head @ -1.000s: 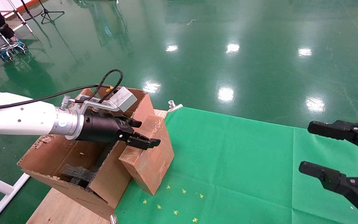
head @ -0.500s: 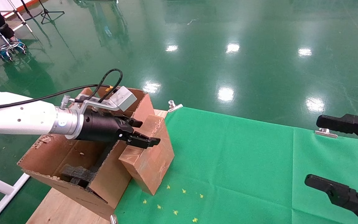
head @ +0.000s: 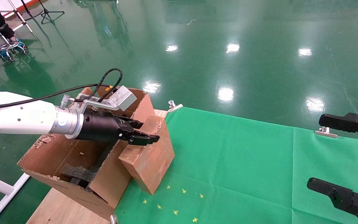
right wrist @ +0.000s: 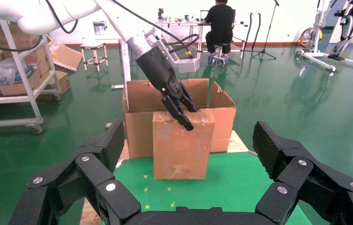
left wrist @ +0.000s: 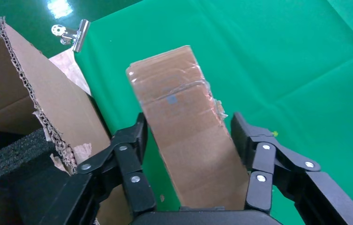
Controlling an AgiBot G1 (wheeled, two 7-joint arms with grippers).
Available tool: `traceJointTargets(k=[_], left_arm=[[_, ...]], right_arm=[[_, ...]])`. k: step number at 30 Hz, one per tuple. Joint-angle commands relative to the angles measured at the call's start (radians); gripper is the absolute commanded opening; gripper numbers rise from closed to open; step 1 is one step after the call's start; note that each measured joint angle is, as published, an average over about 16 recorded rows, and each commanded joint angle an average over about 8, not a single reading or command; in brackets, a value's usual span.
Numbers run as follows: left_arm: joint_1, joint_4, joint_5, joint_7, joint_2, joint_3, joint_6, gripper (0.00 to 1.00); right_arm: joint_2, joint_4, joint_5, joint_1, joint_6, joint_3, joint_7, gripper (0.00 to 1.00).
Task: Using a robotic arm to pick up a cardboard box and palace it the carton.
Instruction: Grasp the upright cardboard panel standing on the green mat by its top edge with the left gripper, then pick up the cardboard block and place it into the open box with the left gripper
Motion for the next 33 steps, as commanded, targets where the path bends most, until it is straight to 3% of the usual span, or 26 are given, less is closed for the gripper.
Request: traceJointTargets(k=[1,10,17,25,33], left_arm=[[0.0,0.0,0.0,-0.001,0.0,0.0,0.0,0.0],[-0.057,0.0,-0.014,0.054,-0.002,-0.024,0.002,0.0],[-0.219,0.037,-0.025,0.143,-0.016,-0.092,-0.012,0.0],[-0.4,0.149,0.074,0.275,-0.055,-0.12,-0.01,0.0],[-0.381,0.305,0.092,0.297,-0.124,-0.12,0.006,0.0]], right_arm=[[0.0,0.0,0.0,0.0,0.0,0.0,0.0,1.0],[0.0,0.0,0.0,0.0,0.0,0.0,0.0,1.0],[0.0,0.0,0.0,0.0,0.0,0.0,0.0,1.0],[0.0,0.0,0.0,0.0,0.0,0.0,0.0,1.0],[0.0,0.0,0.0,0.0,0.0,0.0,0.0,1.0]])
